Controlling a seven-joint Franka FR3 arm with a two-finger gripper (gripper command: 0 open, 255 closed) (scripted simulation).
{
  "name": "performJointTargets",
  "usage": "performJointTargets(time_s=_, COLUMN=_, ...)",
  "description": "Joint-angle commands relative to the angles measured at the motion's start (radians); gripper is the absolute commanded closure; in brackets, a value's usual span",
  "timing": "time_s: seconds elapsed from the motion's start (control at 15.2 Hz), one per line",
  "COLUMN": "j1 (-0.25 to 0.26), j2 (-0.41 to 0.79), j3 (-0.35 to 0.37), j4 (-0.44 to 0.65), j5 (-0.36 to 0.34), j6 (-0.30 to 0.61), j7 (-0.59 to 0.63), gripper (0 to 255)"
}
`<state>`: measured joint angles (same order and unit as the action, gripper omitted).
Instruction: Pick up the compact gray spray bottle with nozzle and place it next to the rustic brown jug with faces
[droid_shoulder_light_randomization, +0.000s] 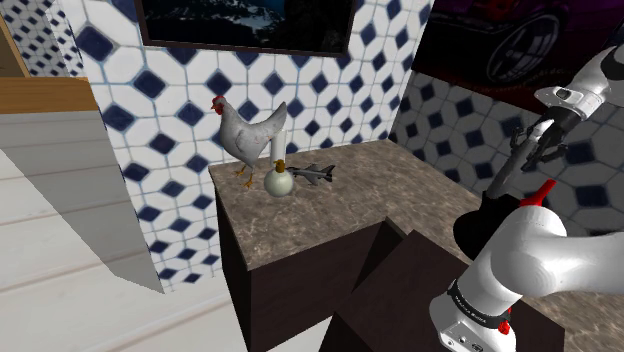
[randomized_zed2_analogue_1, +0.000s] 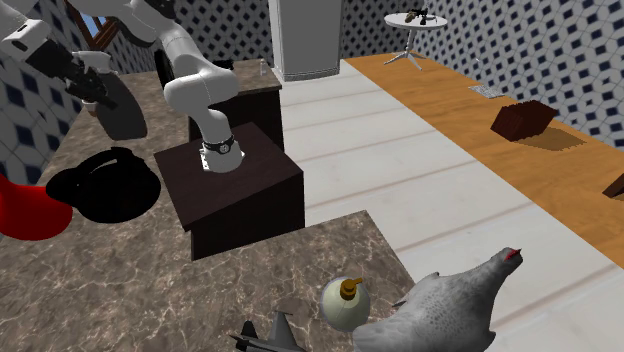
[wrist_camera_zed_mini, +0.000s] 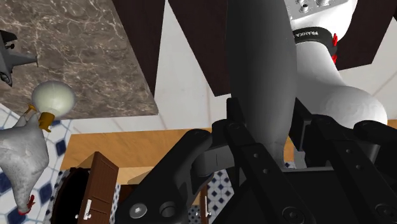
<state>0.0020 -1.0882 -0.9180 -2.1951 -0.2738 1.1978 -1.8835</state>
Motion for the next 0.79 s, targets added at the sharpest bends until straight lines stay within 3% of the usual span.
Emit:
performJointTargets(time_s=0.0, j1=-0.007, j2=-0.009, j3=-0.033, j4=0.040, j5=-0.040, j6=-0.042, j7=-0.045, gripper=255)
performJointTargets(time_s=0.4, j1=0.016, j2=-0.006, j3=-0.125, j4=0.203, j5=-0.147, j6=-0.152, j7=-0.174, gripper=255)
performJointTargets(time_s=0.73, j1=0.065, j2=0.004, j3=-0.206, j4=0.368, j5=-0.241, j6=-0.238, j7=-0.293, gripper=255)
